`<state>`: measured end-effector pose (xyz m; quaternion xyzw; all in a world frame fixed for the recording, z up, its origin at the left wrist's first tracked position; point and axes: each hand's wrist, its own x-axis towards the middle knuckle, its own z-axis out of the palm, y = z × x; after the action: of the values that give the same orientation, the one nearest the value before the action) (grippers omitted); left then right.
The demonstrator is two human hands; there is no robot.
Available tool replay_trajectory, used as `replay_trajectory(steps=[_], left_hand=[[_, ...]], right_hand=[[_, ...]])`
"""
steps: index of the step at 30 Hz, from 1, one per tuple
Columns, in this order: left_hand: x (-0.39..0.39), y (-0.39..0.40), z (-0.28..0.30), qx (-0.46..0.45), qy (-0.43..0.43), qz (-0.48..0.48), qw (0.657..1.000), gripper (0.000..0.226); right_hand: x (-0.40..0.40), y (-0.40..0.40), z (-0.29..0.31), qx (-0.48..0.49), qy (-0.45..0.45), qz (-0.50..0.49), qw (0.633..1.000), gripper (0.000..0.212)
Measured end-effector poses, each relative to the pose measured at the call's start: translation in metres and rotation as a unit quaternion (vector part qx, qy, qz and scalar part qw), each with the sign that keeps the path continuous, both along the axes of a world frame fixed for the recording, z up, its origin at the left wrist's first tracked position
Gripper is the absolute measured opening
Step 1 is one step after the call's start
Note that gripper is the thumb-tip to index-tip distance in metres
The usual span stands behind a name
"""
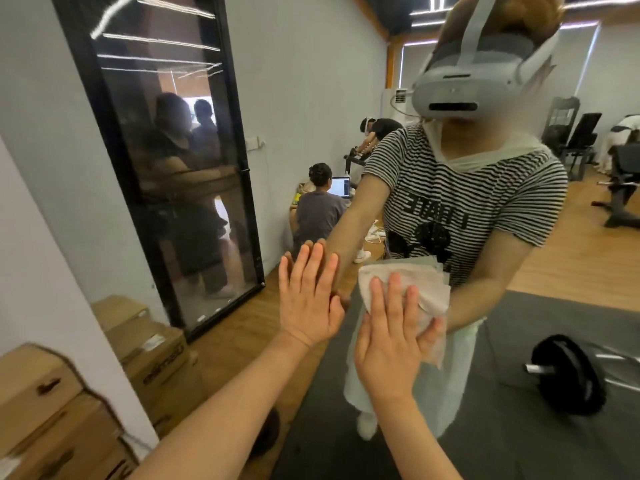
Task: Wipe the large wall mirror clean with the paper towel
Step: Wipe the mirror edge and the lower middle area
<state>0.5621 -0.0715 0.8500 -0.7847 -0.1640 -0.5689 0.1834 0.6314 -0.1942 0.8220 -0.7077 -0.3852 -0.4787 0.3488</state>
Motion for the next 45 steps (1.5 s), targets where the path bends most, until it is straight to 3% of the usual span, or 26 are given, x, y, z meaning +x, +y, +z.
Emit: replay_trajectory(steps=[9, 15, 23, 28, 31, 38, 45], left_hand=[[-0.002, -0.001, -0.001, -0.008, 0.013, 0.007, 1.000, 0.061], [-0.006, -0.002, 0.003, -0.012, 0.032, -0.005, 0.999, 0.076], [-0.078, 0.018, 0.011, -0.021, 0.140, -0.047, 0.989, 0.066], [-0.147, 0.108, 0.003, -0.060, 0.127, -0.028, 0.990, 0.066], [-0.172, 0.153, 0.002, -0.032, 0.138, -0.019, 0.990, 0.064], [-0.167, 0.197, -0.001, -0.044, 0.087, -0.012, 0.995, 0.064], [-0.154, 0.211, -0.014, 0.029, 0.018, -0.025, 0.999, 0.071]], right_hand=[[-0.002, -0.007, 0.002, -0.011, 0.009, 0.021, 1.000, 0.076], [-0.004, -0.005, 0.000, -0.017, 0.021, -0.015, 1.000, 0.073], [-0.016, 0.003, 0.008, -0.003, 0.044, -0.083, 0.996, 0.062], [-0.028, 0.009, 0.013, 0.005, 0.058, -0.112, 0.992, 0.058], [-0.030, 0.006, 0.016, -0.014, 0.051, -0.136, 0.989, 0.057], [-0.025, -0.007, 0.018, -0.054, 0.049, -0.164, 0.984, 0.055], [-0.027, 0.026, 0.008, 0.056, 0.115, -0.105, 0.986, 0.061]])
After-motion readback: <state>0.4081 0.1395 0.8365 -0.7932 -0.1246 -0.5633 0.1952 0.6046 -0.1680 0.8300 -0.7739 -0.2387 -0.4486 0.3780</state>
